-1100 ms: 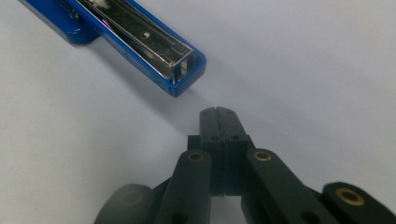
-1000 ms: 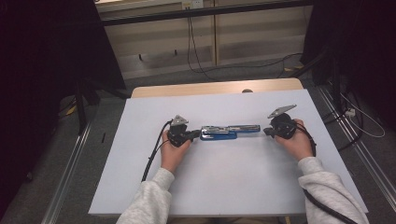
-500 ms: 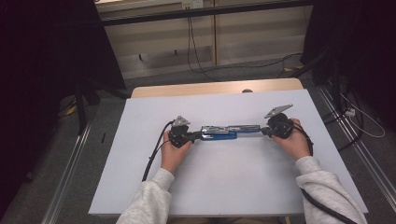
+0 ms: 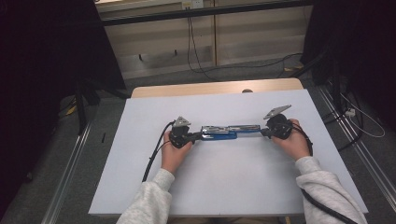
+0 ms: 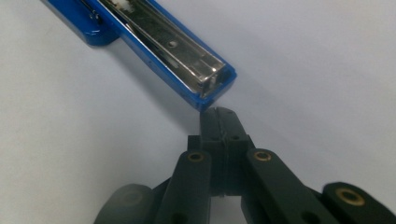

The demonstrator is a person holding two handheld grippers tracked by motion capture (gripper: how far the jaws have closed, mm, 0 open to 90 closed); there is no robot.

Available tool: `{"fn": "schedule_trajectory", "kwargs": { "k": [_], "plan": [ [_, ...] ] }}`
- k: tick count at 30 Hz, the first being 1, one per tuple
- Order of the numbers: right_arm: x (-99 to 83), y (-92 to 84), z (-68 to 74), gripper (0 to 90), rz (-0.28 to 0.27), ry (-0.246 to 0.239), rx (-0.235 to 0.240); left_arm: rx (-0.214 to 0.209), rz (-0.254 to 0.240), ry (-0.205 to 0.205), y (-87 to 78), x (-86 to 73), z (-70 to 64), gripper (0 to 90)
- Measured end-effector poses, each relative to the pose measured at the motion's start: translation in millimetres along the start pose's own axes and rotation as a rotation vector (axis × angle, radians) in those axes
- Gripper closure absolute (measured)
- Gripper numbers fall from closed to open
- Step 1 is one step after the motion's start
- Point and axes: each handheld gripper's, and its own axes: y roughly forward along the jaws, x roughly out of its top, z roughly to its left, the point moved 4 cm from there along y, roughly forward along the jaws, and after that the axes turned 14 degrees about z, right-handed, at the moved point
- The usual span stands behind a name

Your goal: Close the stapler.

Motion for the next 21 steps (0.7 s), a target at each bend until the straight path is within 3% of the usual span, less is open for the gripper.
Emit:
{"fn": "schedule_trajectory", "kwargs": {
  "k": [10,17,21],
  "plan": [
    [2.2,-6.5,-0.9,90.0,-0.039,0.008,0.009,0.015,0.007,0.000,0.1,-0.1,1.3,89.8],
    [6.0,-13.9,-0.8,90.0,-0.110,0.031,0.037,0.026,0.007,-0.006,0.8,0.1,2.2,89.9],
    [12.4,-15.9,4.3,90.0,-0.127,0.012,0.036,0.027,0.008,-0.003,0.7,0.1,2.2,89.4]
  ]
}}
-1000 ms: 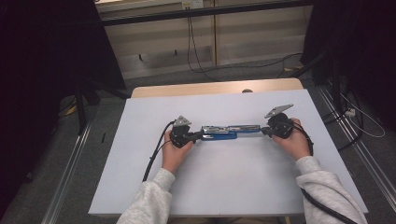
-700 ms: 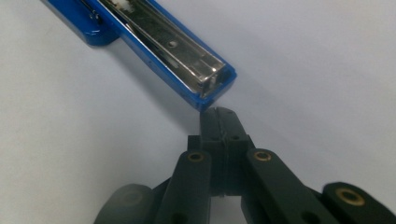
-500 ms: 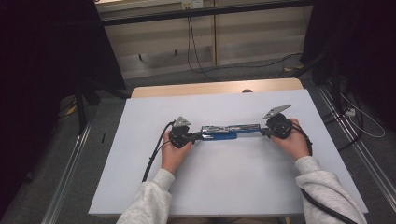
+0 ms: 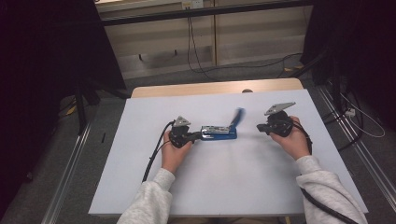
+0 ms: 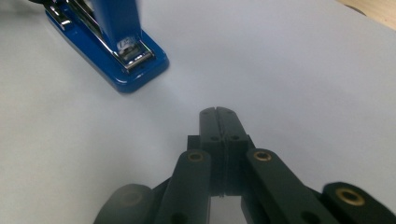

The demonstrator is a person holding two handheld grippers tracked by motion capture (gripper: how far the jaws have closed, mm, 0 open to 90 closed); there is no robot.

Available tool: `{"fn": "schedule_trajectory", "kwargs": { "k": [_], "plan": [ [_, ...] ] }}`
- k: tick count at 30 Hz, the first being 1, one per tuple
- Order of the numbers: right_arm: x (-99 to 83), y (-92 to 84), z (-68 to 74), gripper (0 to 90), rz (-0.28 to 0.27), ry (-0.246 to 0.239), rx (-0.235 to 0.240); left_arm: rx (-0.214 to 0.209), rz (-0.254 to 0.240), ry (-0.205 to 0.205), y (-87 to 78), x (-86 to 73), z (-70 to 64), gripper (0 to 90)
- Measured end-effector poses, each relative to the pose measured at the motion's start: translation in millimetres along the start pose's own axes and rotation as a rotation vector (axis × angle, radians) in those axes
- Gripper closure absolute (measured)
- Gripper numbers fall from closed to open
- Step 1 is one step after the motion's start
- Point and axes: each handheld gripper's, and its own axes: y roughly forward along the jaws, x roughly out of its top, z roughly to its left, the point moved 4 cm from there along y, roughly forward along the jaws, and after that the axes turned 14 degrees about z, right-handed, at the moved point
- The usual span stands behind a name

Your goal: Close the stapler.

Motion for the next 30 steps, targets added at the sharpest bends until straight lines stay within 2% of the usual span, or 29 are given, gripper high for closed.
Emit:
{"fn": "schedule_trajectory", "kwargs": {
  "k": [2,6,8,13,15,16,23,26,28,30],
  "plan": [
    [2.3,1.1,2.7,89.2,0.001,-0.009,0.001,0.001,0.000,0.000,-0.1,-0.2,0.4,88.8],
    [4.7,4.5,7.4,78.5,0.003,-0.020,0.004,-0.003,0.001,0.001,0.8,0.1,-1.0,88.0],
    [5.3,5.2,9.0,77.0,0.001,-0.021,0.005,-0.004,-0.002,-0.002,-0.1,0.0,0.1,87.3],
    [4.5,5.2,8.7,65.1,-0.013,0.018,0.020,0.001,-0.013,-0.008,-3.0,-0.2,2.2,82.5],
    [3.5,4.5,8.9,59.8,-0.022,0.034,0.037,0.004,-0.023,-0.014,-6.9,0.5,3.4,77.2],
    [2.9,4.3,9.4,57.0,-0.024,0.048,0.046,-0.008,-0.034,-0.032,-9.4,1.0,2.9,73.9],
    [-2.8,-4.0,16.3,41.6,-0.049,0.106,0.093,-0.037,-0.070,-0.043,-31.6,-3.1,3.9,52.3],
    [-5.7,-8.5,22.1,36.5,-0.052,0.101,0.090,-0.039,-0.098,-0.050,-41.8,-4.9,5.3,47.4],
    [-7.4,-10.5,25.3,33.8,-0.059,0.101,0.095,-0.045,-0.098,-0.060,-45.1,-7.0,5.7,42.1],
    [-8.9,-13.3,28.7,30.6,-0.065,0.107,0.106,-0.044,-0.094,-0.050,-48.4,-9.9,5.9,38.7]
  ]
}}
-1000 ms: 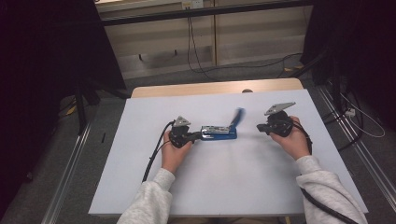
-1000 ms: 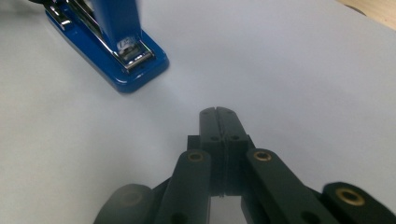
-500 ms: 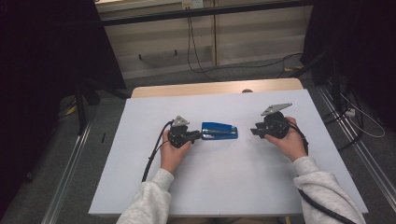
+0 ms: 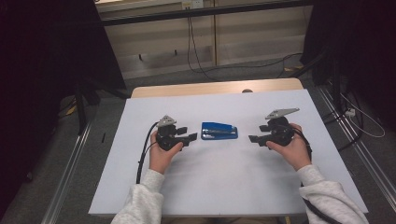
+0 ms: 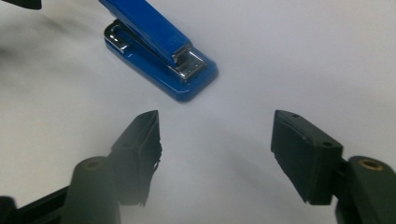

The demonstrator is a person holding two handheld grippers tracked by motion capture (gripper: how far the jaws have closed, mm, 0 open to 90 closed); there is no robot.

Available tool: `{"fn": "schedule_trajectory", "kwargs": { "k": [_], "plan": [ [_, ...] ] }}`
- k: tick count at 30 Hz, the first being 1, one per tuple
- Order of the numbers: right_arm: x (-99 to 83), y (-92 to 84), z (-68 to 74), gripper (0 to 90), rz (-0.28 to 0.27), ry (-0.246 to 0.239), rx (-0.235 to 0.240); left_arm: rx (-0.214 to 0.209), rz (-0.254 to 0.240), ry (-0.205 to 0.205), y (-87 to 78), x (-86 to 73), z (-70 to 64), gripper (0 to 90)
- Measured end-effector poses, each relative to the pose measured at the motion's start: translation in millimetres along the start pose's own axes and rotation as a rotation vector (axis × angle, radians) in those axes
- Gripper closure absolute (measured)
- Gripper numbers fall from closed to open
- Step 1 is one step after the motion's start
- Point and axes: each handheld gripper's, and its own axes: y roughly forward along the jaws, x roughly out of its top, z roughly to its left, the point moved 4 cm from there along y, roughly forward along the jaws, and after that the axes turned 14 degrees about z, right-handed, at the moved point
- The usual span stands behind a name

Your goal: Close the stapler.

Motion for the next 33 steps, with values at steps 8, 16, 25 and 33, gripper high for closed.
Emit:
{"fn": "schedule_trajectory", "kwargs": {
  "k": [8,16,25,33],
  "plan": [
    [-11.7,-7.7,12.0,21.0,-0.016,-0.008,0.011,0.018,-0.004,0.046,-20.3,-8.0,-5.1,23.5],
    [-24.1,-17.0,21.1,15.8,-0.012,-0.014,0.014,0.027,-0.025,0.025,-40.8,-21.8,1.1,16.5],
    [-36.0,-22.3,32.7,14.2,0.011,-0.039,0.024,0.033,-0.039,0.025,-62.3,-39.8,2.8,12.1],
    [-45.1,-27.8,36.3,13.0,0.019,-0.050,0.034,0.036,-0.033,0.030,-80.8,-58.6,2.7,11.3]
  ]
}}
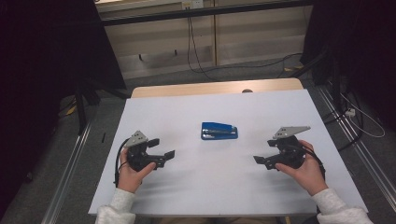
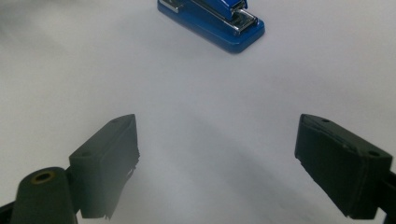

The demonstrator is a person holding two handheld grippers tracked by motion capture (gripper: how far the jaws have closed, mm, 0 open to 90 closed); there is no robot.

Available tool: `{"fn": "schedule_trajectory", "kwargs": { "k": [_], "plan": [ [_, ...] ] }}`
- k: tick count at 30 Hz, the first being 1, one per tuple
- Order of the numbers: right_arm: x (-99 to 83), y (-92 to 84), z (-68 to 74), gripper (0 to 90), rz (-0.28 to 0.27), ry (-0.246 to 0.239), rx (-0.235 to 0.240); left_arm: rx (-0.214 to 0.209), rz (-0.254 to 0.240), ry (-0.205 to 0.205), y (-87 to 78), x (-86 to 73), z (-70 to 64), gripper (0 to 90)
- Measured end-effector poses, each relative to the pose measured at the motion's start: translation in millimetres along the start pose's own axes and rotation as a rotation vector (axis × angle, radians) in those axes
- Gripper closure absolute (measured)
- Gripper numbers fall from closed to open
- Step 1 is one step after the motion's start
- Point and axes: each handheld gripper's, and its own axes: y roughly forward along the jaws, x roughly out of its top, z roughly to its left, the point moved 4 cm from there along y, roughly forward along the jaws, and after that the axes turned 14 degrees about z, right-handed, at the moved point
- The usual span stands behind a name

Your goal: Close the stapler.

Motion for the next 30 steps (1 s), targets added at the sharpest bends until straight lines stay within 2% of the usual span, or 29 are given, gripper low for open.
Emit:
{"fn": "schedule_trajectory", "kwargs": {
  "k": [8,10,17,21,30],
  "plan": [
    [-8.0,-5.5,1.8,12.6,0.003,-0.014,-0.003,-0.007,0.014,0.004,-14.1,-17.4,-0.3,10.3],
    [-9.8,-7.1,2.1,12.6,0.001,-0.013,-0.004,-0.007,-0.007,0.008,-17.6,-20.8,-0.4,9.1],
    [-14.3,-10.0,1.9,12.6,0.000,-0.011,0.001,-0.001,0.002,0.012,-27.9,-33.4,1.1,8.9],
    [-14.8,-11.2,2.3,12.6,-0.002,-0.018,-0.001,-0.002,-0.019,0.002,-33.2,-38.4,3.0,8.6],
    [-15.1,-11.3,3.2,12.6,-0.003,-0.022,0.002,0.008,-0.012,-0.004,-36.0,-43.6,5.6,8.6]
  ]
}}
